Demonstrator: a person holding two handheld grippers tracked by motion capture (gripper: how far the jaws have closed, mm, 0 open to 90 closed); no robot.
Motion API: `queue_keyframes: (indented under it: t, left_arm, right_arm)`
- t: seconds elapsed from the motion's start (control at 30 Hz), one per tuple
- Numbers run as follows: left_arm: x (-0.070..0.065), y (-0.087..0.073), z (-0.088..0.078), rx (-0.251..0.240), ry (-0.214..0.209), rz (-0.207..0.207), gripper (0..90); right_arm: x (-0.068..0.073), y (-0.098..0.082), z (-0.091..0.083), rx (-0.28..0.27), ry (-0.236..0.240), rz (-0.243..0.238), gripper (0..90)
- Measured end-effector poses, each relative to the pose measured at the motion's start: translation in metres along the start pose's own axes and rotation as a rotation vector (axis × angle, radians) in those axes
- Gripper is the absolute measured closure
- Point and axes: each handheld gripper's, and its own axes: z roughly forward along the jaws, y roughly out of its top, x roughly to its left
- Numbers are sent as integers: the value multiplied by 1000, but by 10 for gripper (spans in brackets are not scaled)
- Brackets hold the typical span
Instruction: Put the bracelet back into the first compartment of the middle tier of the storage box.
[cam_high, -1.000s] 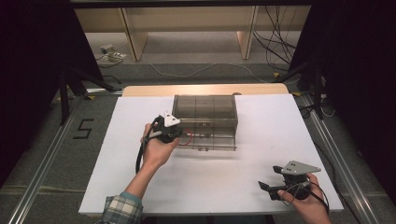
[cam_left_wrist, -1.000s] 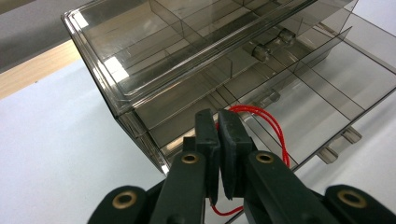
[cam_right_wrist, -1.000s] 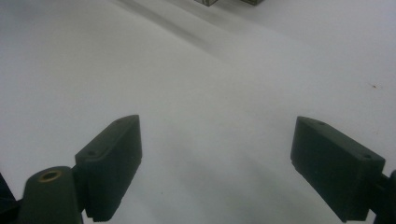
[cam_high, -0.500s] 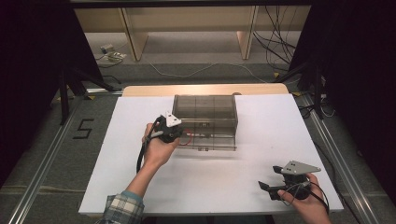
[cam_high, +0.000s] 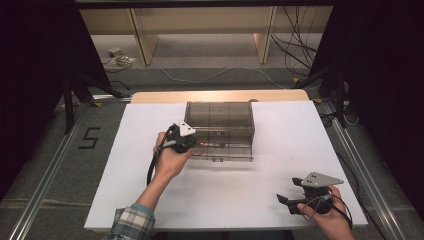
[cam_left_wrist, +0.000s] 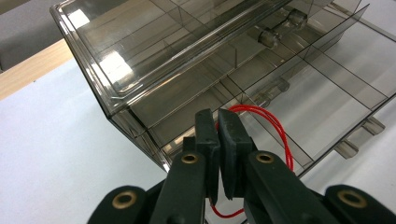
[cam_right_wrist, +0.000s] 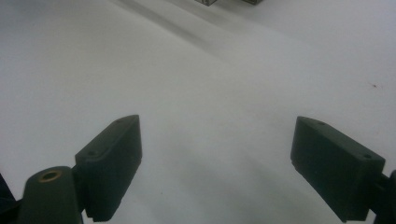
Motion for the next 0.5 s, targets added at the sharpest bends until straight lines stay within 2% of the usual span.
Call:
queue_keyframes:
  t: [0.5]
  left_arm:
    - [0, 0, 6, -5, 12, 8, 873]
  right_arm:
    - [0, 0, 0, 0, 0, 0, 173]
